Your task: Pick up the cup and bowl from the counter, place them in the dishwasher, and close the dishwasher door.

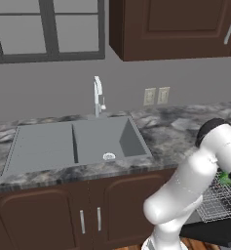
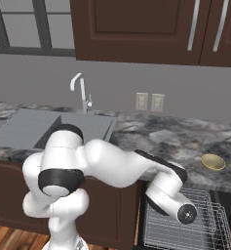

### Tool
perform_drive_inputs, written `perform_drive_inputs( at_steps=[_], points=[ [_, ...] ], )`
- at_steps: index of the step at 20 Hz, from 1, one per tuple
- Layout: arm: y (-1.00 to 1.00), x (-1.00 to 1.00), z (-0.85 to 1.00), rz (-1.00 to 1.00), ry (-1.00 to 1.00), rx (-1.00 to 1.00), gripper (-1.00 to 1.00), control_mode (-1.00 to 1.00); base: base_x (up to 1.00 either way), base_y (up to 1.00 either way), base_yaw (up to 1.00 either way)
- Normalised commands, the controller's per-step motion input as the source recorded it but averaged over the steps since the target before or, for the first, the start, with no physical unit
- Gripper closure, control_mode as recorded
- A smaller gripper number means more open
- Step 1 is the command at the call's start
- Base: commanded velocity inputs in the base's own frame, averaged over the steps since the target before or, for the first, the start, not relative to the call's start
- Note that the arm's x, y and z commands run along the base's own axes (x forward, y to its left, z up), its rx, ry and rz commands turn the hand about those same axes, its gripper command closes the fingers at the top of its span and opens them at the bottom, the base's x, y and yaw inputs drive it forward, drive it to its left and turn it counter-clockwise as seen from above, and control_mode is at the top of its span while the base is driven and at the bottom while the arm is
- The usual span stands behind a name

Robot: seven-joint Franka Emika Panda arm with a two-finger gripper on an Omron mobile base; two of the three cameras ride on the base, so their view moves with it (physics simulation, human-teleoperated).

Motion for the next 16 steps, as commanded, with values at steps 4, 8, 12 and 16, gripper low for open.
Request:
perform_drive_inputs(
  at_steps=[4,8,12,16],
  points=[
    [-0.04,-0.26,-0.43,-0.01,0.0,0.14,1.0,-1.0,0.0,0.0,0.0],
    [-0.2,-0.06,-0.39,-0.02,0.0,0.0,1.0,-1.0,0.0,0.0,0.0],
    [-0.15,0.0,-0.29,-0.04,0.0,0.0,1.0,-1.0,0.0,0.0,0.0],
    [-0.15,0.17,-0.26,-0.04,0.0,0.0,1.0,-1.0,0.0,0.0,0.0]
  ],
)
